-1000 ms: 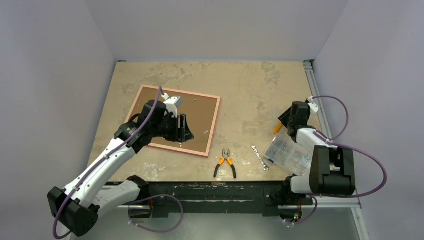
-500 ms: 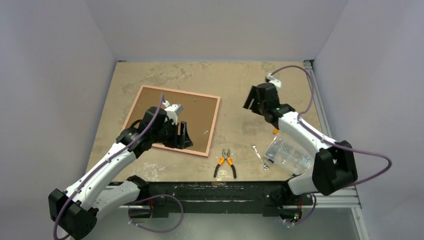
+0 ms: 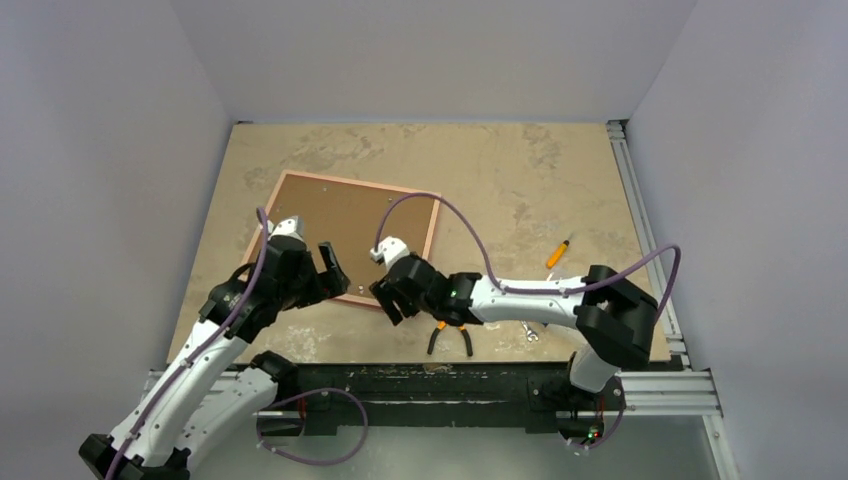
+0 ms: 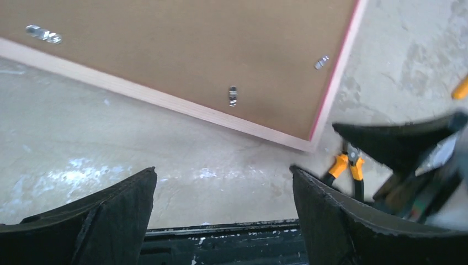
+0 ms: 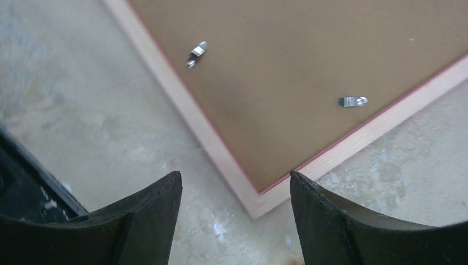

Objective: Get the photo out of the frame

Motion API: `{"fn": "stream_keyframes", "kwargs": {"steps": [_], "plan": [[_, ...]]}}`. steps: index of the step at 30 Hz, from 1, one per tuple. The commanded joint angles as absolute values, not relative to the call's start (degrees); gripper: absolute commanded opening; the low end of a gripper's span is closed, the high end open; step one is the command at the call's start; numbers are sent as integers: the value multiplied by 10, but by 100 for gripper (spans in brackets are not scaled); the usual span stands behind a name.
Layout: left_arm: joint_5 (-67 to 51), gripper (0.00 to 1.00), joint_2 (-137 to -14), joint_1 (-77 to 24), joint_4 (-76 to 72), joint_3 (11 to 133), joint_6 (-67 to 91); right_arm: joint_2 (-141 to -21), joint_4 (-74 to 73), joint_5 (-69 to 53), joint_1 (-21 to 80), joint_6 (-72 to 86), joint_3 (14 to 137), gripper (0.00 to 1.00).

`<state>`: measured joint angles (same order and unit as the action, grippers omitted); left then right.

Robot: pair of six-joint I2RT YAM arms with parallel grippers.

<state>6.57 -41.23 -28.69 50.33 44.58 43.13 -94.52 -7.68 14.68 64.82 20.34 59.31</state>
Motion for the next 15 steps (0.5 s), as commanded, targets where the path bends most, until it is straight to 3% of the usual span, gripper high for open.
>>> {"fn": "stream_keyframes", "kwargs": {"steps": [1, 5, 15], "plan": [[99, 91, -438, -258, 557, 488, 471, -926, -4, 194, 703, 43, 566, 69], [69, 100, -491, -239, 586, 518, 495, -954, -37, 170, 707, -35, 589, 62], [-76, 100, -580, -110, 592, 511, 538, -1004, -15, 181, 718, -86, 577, 55]]}}
